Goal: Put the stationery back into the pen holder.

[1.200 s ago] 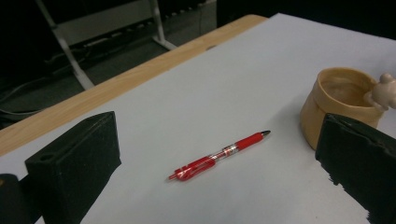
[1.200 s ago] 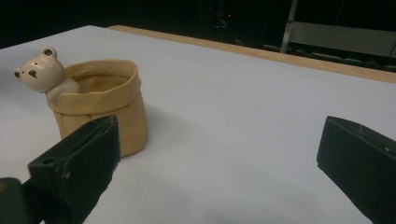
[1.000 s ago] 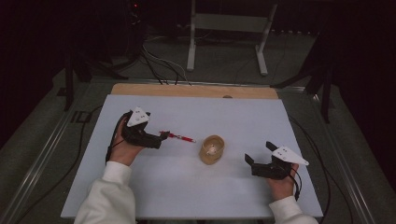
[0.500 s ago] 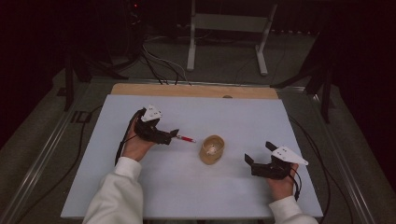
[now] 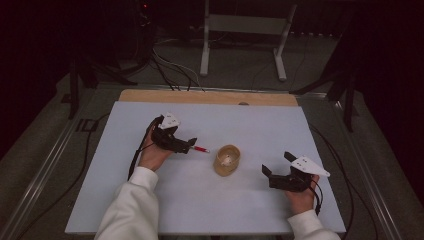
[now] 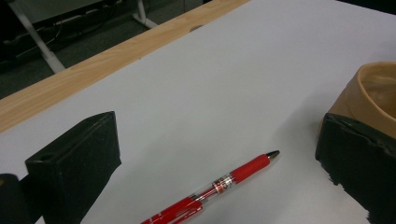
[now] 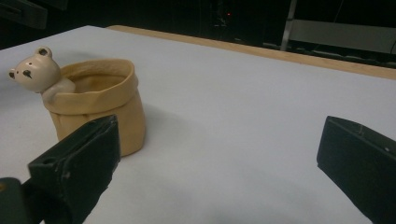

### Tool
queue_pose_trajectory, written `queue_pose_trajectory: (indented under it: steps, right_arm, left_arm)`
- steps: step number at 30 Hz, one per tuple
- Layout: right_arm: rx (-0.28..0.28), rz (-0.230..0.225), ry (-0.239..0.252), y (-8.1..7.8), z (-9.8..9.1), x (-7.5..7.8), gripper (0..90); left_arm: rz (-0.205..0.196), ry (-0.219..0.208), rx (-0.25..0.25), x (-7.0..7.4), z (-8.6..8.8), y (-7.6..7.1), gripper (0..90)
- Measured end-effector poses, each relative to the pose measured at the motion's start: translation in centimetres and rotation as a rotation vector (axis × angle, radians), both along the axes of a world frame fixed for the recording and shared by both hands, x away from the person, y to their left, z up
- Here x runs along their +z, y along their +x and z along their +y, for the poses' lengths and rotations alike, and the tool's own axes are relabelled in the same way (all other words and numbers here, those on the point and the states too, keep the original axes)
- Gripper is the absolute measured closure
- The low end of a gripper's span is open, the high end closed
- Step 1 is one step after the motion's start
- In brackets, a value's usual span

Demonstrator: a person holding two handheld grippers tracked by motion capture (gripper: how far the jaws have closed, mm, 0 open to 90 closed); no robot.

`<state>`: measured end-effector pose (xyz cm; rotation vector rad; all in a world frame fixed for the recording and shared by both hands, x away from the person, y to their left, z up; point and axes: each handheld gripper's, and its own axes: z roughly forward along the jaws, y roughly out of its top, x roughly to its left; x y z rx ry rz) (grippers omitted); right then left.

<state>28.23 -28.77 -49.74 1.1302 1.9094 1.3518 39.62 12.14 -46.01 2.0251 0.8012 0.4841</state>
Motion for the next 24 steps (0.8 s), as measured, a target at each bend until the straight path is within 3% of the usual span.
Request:
queue_pose_trajectory:
  steps: [24]
  right_arm:
    - [0.002, 0.006, 0.002, 0.1, -0.1, 0.0, 0.2]
  left_arm:
    - [0.045, 0.006, -0.025, -2.1, -1.9, 1.4, 0.5]
